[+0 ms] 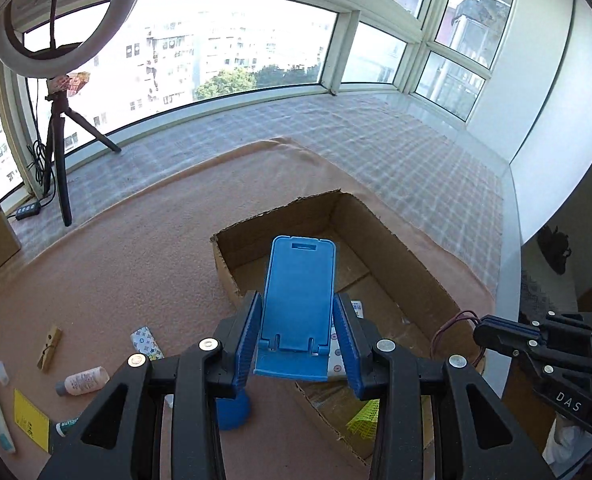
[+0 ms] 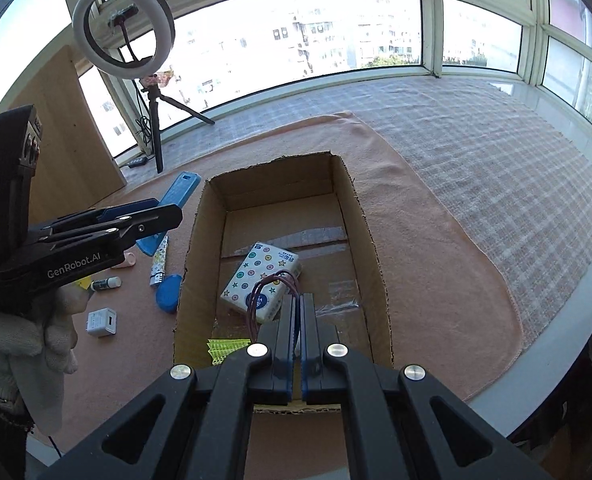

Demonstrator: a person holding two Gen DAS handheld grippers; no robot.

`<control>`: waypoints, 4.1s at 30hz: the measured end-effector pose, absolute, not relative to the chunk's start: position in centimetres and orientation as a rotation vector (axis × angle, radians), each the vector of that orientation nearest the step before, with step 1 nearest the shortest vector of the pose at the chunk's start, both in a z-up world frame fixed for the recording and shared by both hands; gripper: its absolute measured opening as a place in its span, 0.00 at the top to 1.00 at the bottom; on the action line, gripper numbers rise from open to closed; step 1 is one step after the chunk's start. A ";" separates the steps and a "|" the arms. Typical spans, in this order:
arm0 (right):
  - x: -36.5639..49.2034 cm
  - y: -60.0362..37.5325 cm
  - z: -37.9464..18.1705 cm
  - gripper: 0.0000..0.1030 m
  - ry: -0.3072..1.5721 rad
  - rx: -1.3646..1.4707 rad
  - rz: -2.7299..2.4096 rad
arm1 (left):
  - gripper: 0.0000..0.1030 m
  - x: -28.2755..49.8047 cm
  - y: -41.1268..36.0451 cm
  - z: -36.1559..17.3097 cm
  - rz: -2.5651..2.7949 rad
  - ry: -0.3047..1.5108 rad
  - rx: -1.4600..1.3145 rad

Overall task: Organize objects
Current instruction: 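Carry the phone stand and rubber band into the box and open both tools, then move both tools back toward the white USB charger on the mat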

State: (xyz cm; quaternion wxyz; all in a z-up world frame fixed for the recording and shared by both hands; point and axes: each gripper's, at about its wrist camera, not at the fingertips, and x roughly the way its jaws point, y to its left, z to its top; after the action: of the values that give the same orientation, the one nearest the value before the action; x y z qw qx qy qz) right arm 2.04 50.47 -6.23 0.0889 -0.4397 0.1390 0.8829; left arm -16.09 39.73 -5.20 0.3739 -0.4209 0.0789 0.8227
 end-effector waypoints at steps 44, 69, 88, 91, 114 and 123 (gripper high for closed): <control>-0.3 46.8 -7.5 0.34 0.345 -1.453 2.611 | 0.43 -18.4 35.5 -5.2 2.243 0.235 -1.126; -2.7 34.0 -9.8 0.34 0.215 -1.454 2.735 | 0.41 -13.6 4.6 -8.5 2.571 0.005 -1.381; -2.8 29.4 -15.2 0.34 0.297 -1.735 2.594 | 0.40 -12.2 1.1 -9.5 2.557 -0.092 -1.373; -2.9 28.7 -15.2 0.34 0.247 -1.729 2.592 | 0.40 -12.5 0.9 -9.8 2.555 -0.106 -1.370; -5.8 29.4 -14.1 0.34 0.372 -1.678 2.638 | 0.41 -14.9 1.8 -12.0 2.461 -0.034 -1.449; -7.1 30.0 -13.9 0.42 0.518 -1.675 2.668 | 0.44 -15.6 5.7 -12.1 2.343 0.020 -1.419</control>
State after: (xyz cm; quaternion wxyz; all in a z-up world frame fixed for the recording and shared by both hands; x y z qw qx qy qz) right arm -7.09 30.04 -13.95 -0.0256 -0.5245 0.1622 0.8354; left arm -15.60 5.65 -12.07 0.1997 -0.5076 0.0071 0.8381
